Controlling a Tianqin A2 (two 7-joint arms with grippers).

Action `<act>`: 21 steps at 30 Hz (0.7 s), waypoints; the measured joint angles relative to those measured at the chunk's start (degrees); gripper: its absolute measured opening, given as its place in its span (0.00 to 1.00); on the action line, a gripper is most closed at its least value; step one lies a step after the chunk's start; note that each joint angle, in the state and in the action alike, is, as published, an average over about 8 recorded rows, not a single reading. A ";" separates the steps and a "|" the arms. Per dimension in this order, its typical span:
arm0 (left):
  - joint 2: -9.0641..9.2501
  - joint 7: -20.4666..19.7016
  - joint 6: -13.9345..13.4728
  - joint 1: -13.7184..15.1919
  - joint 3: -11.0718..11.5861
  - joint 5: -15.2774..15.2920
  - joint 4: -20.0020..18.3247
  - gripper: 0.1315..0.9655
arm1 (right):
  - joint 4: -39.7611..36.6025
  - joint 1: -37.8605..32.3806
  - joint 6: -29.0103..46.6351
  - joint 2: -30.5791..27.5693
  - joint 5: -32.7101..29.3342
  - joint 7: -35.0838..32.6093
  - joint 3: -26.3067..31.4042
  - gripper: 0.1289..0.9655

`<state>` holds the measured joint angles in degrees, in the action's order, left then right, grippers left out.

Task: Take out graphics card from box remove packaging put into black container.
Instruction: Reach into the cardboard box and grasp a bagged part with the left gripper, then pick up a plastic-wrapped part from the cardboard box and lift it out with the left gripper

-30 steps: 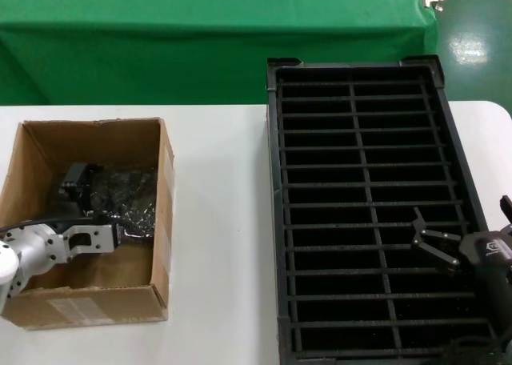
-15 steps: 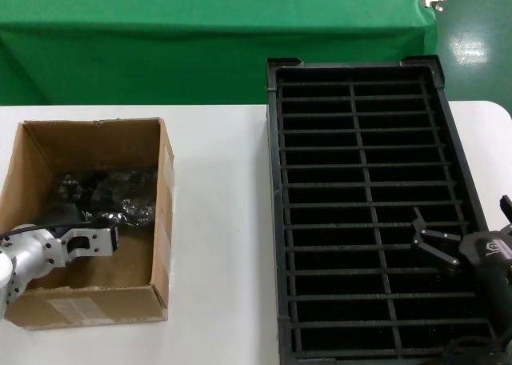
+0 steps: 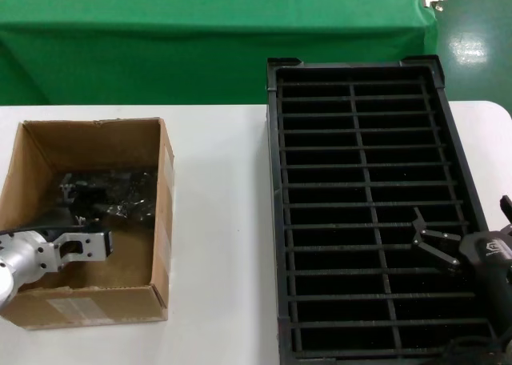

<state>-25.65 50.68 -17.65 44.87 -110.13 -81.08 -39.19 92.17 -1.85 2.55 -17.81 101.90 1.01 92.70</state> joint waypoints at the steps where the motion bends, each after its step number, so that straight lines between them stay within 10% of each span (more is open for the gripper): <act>1: -0.25 -1.22 0.05 -0.22 -0.25 0.71 -0.59 0.23 | 0.00 0.00 0.00 0.00 0.00 0.00 0.00 1.00; 11: -3.80 -15.99 -1.39 -4.84 -0.45 10.77 -11.68 0.07 | 0.00 0.00 0.00 0.00 0.00 0.00 0.00 1.00; 21: -7.33 -29.36 -5.65 -12.88 4.69 22.76 -28.06 0.02 | 0.00 0.00 0.00 0.00 0.00 0.00 0.00 1.00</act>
<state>-32.99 21.32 -23.30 31.99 -105.44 -58.32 -67.25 92.17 -1.85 2.55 -17.81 101.90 1.01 92.70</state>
